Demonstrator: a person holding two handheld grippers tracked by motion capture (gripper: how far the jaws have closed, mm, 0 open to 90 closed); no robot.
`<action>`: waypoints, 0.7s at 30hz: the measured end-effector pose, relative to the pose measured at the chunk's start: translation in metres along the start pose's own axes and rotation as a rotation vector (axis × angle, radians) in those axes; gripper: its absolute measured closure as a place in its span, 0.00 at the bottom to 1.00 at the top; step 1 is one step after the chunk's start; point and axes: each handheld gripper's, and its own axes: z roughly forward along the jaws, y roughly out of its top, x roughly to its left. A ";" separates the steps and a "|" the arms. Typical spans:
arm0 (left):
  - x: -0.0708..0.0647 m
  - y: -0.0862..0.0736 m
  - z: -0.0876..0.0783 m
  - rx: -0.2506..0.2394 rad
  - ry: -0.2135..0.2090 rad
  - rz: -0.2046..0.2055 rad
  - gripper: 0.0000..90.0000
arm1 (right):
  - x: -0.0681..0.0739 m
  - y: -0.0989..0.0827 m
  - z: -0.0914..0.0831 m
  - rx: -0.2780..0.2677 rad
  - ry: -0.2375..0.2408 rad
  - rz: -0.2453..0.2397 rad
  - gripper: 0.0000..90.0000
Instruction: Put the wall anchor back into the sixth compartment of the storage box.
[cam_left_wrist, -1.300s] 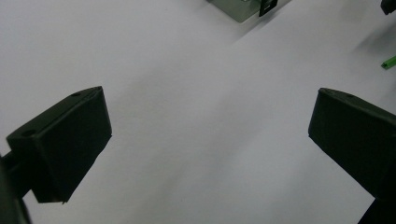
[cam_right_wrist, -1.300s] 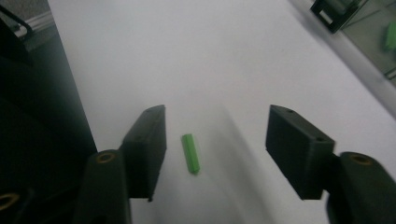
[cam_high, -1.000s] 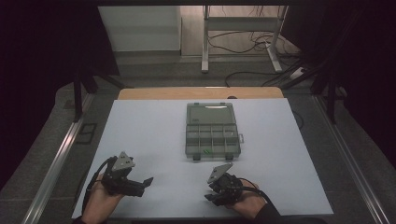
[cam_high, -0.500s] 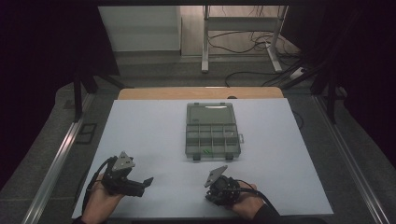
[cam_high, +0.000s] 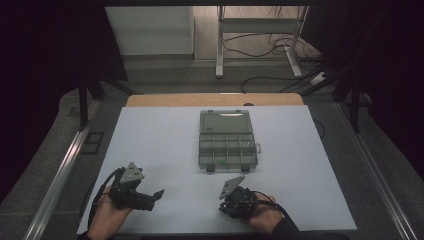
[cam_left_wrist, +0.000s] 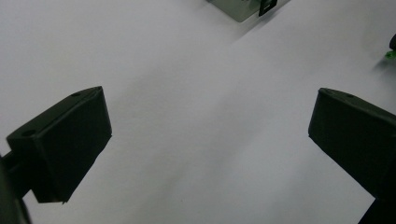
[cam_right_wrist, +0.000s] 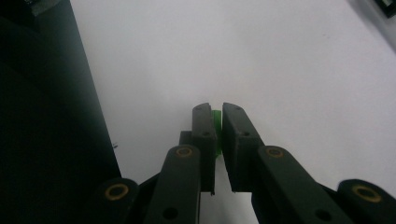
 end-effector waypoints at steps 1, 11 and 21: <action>0.000 0.000 0.000 0.000 0.000 0.000 0.00 | 0.000 0.000 -0.001 -0.004 -0.002 0.002 0.93; 0.000 0.000 0.000 0.001 -0.003 0.000 0.00 | -0.005 0.003 -0.009 -0.043 -0.014 0.019 0.93; 0.000 0.000 0.001 0.002 -0.004 0.000 0.00 | -0.014 0.004 -0.019 -0.087 -0.041 0.036 0.93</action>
